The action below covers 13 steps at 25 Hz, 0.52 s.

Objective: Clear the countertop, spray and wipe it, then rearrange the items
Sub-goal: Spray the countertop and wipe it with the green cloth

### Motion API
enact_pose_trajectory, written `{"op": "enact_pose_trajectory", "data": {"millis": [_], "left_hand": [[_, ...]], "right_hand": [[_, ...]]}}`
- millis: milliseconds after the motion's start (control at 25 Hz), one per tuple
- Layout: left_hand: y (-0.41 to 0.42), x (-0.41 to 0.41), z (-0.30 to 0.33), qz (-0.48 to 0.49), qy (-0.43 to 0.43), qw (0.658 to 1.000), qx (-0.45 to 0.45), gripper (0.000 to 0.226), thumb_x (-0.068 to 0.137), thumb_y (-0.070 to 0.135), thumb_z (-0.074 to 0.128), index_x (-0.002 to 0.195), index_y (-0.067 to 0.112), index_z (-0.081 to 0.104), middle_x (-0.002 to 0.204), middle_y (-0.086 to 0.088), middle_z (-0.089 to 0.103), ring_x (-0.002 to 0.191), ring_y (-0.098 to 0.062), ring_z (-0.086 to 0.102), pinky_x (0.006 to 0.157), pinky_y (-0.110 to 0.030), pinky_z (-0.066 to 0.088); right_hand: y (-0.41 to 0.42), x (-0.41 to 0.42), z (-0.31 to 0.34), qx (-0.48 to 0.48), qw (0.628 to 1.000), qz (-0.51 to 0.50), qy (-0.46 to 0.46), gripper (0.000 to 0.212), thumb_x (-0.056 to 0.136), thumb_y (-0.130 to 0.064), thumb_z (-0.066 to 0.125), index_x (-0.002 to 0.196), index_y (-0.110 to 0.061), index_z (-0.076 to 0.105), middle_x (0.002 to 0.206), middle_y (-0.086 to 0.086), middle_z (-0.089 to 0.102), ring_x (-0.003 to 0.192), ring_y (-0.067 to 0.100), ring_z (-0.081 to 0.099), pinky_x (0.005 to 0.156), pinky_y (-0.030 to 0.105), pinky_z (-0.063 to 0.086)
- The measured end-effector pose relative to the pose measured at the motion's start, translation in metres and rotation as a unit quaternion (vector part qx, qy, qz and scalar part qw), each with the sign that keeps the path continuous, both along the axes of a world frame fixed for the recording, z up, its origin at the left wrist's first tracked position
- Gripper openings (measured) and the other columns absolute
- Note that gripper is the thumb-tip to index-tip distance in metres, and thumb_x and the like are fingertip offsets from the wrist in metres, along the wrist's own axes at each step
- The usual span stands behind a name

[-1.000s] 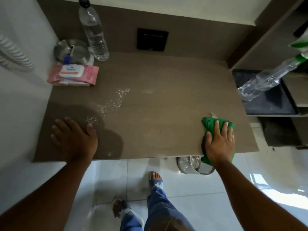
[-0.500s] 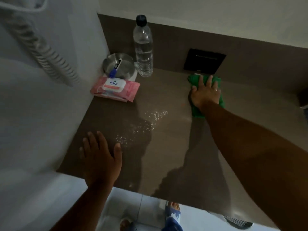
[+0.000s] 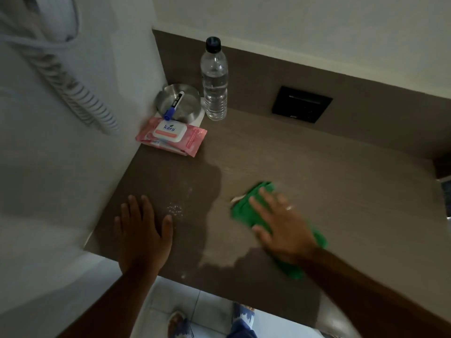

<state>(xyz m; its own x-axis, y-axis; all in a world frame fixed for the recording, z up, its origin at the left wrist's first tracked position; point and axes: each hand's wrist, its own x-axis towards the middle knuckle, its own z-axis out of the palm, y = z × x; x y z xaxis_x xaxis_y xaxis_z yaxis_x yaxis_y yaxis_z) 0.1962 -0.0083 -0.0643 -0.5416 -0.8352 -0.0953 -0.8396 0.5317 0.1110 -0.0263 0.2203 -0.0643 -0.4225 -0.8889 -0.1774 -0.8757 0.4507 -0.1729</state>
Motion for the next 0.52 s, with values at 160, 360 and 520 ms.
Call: {"op": "enact_pose_trajectory", "data": {"millis": [160, 360, 520], "left_hand": [[-0.001, 0.002, -0.004, -0.003, -0.006, 1.0, -0.003, 0.081, 0.09, 0.055, 0.026, 0.151, 0.002, 0.026, 0.156, -0.027, 0.023, 0.144, -0.042, 0.02, 0.117, -0.055, 0.018], [-0.001, 0.001, -0.006, -0.002, -0.004, 1.0, -0.004, 0.081, 0.089, 0.055, 0.027, 0.151, 0.003, 0.025, 0.156, -0.027, 0.023, 0.144, -0.042, 0.02, 0.117, -0.055, 0.017], [-0.002, 0.001, -0.004, 0.003, -0.011, 1.0, -0.001, 0.08, 0.09, 0.055, 0.027, 0.151, 0.002, 0.025, 0.156, -0.027, 0.024, 0.144, -0.043, 0.02, 0.116, -0.055, 0.018]], "right_hand": [[-0.037, -0.116, 0.002, 0.029, 0.96, -0.278, 0.034, 0.066, 0.097, -0.053, 0.023, 0.156, -0.024, 0.012, 0.164, 0.012, 0.008, 0.148, 0.038, 0.011, 0.118, 0.051, 0.019], [-0.128, -0.049, 0.005, 0.014, 0.968, -0.248, 0.026, 0.067, 0.097, -0.048, 0.018, 0.156, -0.018, 0.006, 0.163, 0.016, 0.004, 0.15, 0.036, 0.002, 0.12, 0.05, 0.01], [-0.071, 0.088, 0.005, 0.011, 1.0, 0.003, -0.01, 0.069, 0.092, -0.056, 0.035, 0.152, -0.024, 0.024, 0.159, 0.009, 0.022, 0.145, 0.034, 0.023, 0.115, 0.053, 0.022]]}}
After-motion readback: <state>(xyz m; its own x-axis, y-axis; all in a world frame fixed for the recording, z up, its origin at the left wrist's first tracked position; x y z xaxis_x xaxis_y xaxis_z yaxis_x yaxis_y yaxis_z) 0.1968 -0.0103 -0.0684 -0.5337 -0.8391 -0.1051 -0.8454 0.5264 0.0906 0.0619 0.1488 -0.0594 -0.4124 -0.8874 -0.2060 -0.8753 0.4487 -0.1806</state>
